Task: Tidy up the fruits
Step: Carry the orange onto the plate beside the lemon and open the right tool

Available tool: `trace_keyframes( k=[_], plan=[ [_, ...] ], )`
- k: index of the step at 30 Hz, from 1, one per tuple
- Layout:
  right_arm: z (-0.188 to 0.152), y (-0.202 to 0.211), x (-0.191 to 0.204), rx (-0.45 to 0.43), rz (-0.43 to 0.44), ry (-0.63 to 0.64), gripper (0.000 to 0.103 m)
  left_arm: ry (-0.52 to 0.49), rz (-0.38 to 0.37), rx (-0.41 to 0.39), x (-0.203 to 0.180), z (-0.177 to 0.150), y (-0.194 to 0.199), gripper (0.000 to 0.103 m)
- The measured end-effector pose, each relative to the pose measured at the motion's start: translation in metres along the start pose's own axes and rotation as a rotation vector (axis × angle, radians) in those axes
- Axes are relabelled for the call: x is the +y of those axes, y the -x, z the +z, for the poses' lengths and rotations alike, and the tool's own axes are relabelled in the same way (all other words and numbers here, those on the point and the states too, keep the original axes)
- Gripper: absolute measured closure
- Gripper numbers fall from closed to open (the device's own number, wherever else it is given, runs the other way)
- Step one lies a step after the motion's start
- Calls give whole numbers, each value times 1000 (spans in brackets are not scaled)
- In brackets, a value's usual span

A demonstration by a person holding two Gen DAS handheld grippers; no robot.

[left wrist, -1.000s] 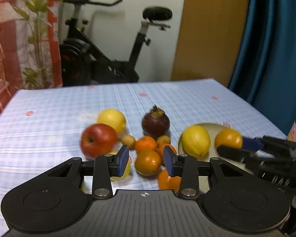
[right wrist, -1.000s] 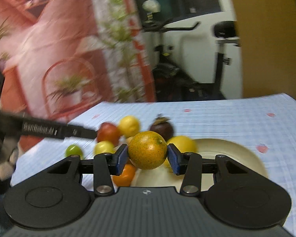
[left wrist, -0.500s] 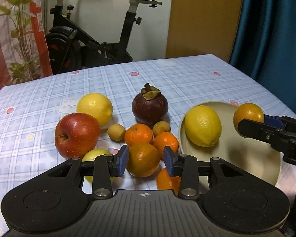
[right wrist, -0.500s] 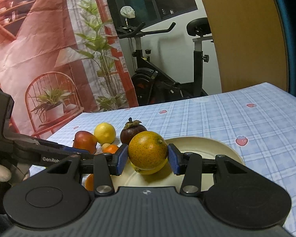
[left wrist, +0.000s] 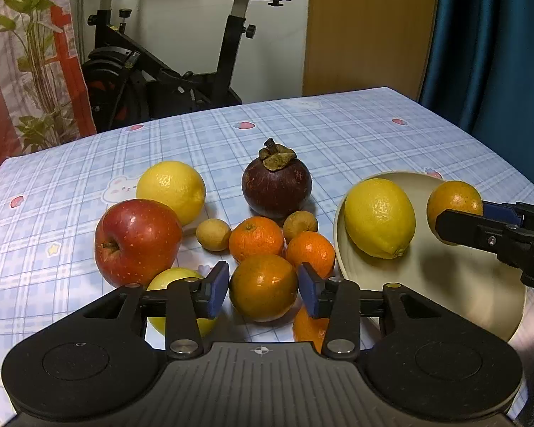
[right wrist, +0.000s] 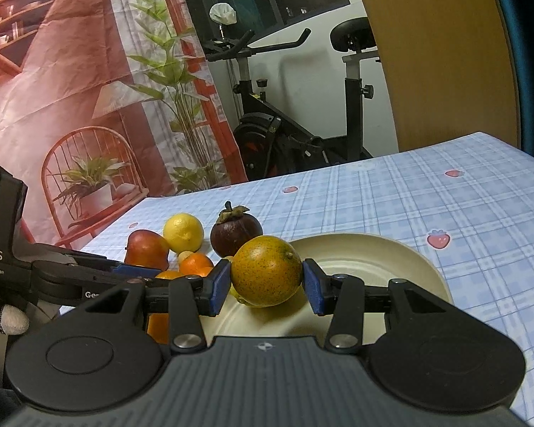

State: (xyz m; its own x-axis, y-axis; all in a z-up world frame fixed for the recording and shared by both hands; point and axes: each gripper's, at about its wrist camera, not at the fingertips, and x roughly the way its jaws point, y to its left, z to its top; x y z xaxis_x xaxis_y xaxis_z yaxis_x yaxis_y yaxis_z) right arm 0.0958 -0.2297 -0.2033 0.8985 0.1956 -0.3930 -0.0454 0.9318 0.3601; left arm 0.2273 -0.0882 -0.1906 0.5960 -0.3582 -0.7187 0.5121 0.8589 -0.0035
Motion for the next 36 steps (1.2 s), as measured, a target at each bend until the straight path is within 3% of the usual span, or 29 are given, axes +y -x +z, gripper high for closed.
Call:
trace_keyframes(
  k=[8, 16, 28, 36],
  plan=[
    [-1, -1, -3, -3, -3, -2, 57, 27, 5, -56, 0, 2, 26, 58],
    [-5, 2, 3, 85, -15, 22, 57, -33, -100, -88, -30, 14, 39, 58],
    [-18, -8, 20, 196, 51, 114, 57, -30, -168, -13, -46, 16, 11, 58],
    [-24, -17, 23, 233, 70, 141, 57, -49, -163, -3, -52, 15, 4, 58]
  ],
)
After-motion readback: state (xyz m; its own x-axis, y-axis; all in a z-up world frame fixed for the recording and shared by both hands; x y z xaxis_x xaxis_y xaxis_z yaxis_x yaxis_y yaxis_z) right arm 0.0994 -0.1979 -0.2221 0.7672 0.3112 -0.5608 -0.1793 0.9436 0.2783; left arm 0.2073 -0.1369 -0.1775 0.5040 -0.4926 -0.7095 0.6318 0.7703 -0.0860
